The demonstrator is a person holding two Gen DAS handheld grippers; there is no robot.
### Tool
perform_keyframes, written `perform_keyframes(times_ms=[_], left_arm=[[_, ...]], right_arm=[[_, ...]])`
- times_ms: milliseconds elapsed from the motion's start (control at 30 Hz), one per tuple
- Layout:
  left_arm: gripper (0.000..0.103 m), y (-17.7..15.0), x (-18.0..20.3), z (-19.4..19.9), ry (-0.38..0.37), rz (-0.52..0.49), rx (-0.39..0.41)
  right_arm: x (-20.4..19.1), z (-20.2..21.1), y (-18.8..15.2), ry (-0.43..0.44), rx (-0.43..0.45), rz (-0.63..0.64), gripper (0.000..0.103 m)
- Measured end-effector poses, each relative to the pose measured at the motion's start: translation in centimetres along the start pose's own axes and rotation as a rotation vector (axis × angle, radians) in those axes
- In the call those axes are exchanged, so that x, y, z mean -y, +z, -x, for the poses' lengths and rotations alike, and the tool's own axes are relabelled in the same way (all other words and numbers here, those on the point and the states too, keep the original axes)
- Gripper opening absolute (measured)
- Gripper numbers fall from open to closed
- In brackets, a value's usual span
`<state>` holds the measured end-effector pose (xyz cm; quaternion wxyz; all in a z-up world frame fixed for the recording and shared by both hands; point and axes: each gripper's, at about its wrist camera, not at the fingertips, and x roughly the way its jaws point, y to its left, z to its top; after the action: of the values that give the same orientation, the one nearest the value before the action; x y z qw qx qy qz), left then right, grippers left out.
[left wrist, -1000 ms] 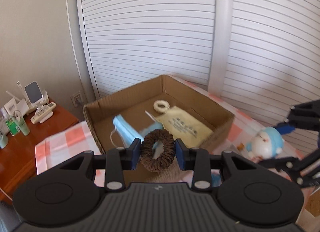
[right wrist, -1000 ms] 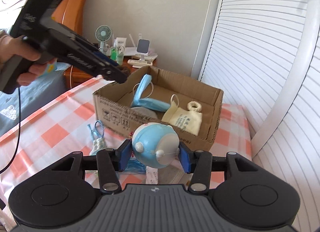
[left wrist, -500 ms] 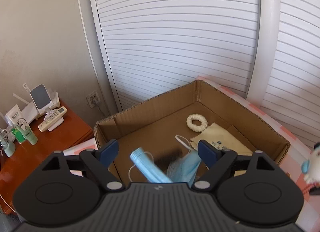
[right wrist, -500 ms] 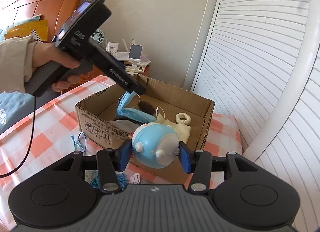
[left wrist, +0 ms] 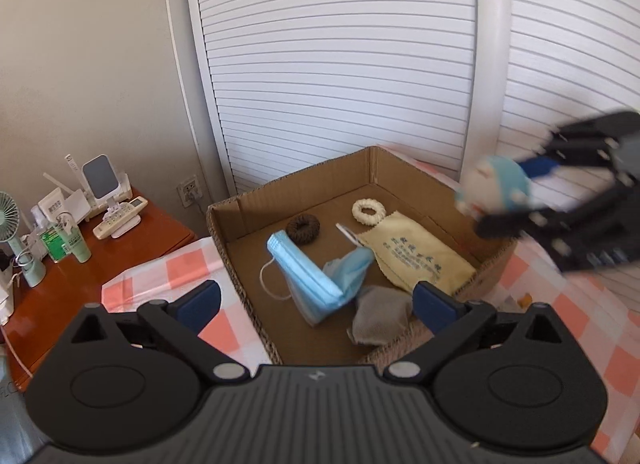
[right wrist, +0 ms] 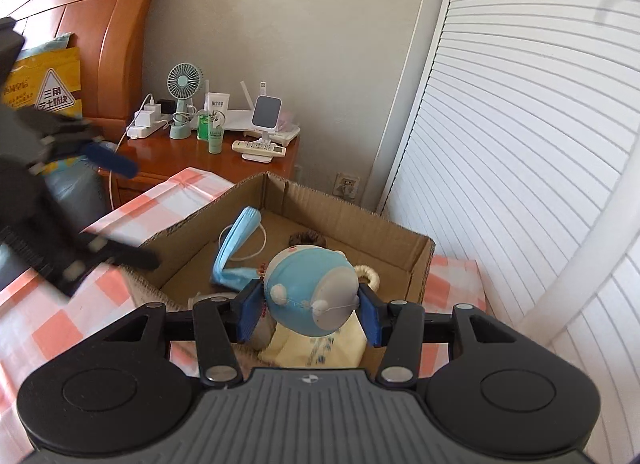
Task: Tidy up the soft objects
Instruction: 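Lower the blue plush toy into the box and open the right gripper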
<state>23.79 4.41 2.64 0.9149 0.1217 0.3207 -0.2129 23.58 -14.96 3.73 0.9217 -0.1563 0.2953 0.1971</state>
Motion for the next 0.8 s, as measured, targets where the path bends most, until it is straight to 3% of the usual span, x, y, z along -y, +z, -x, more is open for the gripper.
perform_keyframes(times_ms=[233,400,467,667,800], left_arm=[[0.102,-2.4,1.1,2.9,0.066,-0.035,0.023],[0.102,-3.4,1.1,4.1,0.082,-0.008,0.022],[0.102,-3.9,1.2,4.5,0.077,0.003,0.019],[0.102,-4.6,1.1,4.5,0.072,0.032,-0.013],[0.102,-4.9,1.4,4.8,0.076,0.046,-0.016]], right_arm=[[0.2,-5.7,4.3,0.045,-0.033,-0.023,0.055],[-0.5,-9.9,6.7,0.084,-0.059,-0.057,0.057],[-1.1,-10.7,6.9,0.093,-0.084,-0.043,0.073],[-1.4,-9.4,5.9,0.09,-0.082,-0.037,0.099],[-1.1,-7.2,5.4,0.075,-0.074,-0.055,0.103]])
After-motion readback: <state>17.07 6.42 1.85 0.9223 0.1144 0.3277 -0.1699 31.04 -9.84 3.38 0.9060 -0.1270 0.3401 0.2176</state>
